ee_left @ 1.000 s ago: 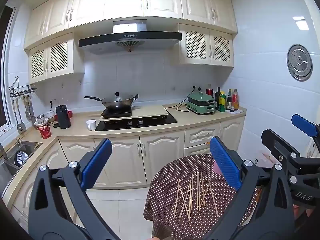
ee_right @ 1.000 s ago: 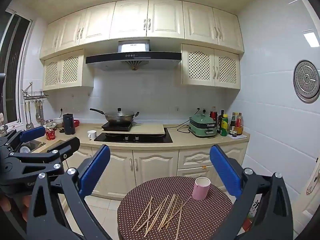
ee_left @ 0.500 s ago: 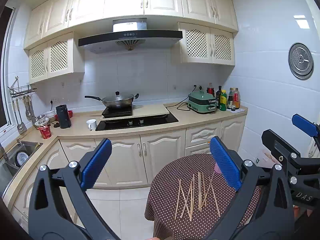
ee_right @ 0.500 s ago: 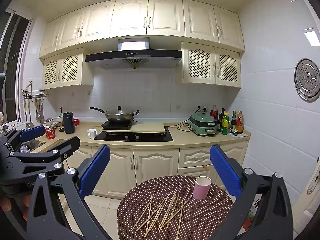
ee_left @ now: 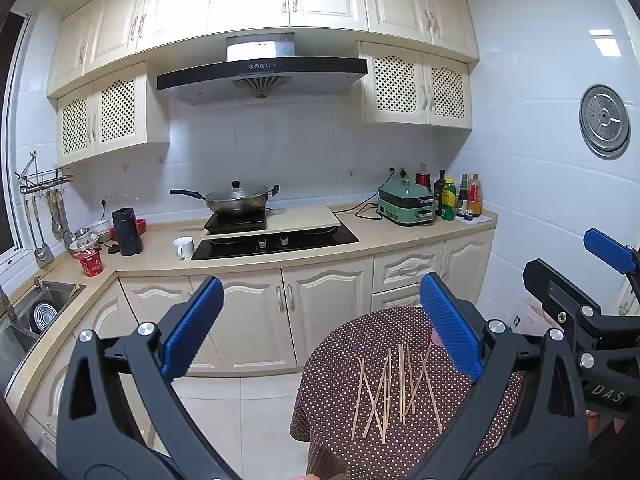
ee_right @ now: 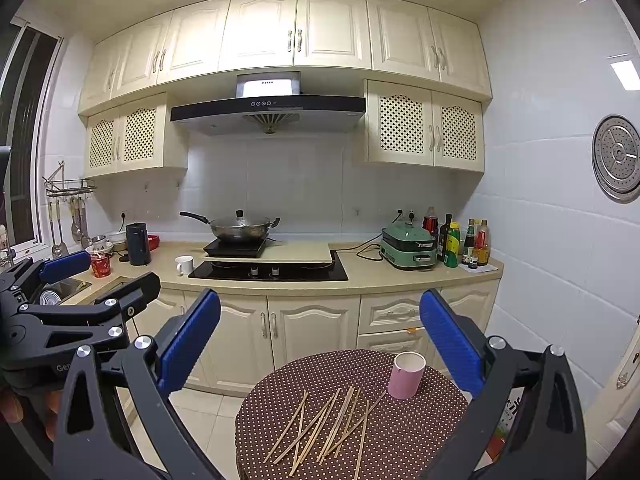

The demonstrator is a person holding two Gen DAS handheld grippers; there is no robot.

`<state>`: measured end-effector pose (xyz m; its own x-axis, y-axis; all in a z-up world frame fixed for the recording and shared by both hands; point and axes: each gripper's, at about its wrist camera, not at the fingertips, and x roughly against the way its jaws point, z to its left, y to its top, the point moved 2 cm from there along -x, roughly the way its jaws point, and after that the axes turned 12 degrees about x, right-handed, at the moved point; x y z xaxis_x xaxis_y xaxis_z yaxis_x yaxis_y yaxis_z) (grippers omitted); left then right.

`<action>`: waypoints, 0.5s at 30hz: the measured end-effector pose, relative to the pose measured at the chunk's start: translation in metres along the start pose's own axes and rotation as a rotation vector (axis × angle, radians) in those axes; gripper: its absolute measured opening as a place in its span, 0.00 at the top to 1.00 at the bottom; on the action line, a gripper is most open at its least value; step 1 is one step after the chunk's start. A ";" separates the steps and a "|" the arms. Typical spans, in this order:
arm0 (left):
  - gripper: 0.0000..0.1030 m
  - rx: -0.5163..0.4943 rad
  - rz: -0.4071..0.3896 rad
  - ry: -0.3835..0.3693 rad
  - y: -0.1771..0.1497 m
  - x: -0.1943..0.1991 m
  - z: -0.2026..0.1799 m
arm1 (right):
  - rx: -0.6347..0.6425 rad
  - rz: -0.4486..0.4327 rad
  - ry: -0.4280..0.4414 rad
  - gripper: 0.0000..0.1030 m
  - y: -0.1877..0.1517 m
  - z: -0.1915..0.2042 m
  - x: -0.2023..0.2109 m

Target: Organize utensils

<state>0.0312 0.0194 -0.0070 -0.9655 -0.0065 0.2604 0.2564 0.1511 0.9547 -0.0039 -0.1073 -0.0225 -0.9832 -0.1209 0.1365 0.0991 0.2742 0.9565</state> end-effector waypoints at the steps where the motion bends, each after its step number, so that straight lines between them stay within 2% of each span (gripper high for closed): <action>1: 0.06 -0.001 0.000 0.000 -0.001 0.000 0.001 | -0.001 0.001 0.000 0.07 0.000 0.000 0.000; 15: 0.06 -0.002 0.001 0.000 0.002 -0.001 0.006 | -0.005 0.006 0.003 0.07 0.001 0.001 -0.003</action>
<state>0.0326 0.0256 -0.0063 -0.9652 -0.0068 0.2614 0.2575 0.1489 0.9547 -0.0008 -0.1062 -0.0225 -0.9822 -0.1218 0.1430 0.1059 0.2701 0.9570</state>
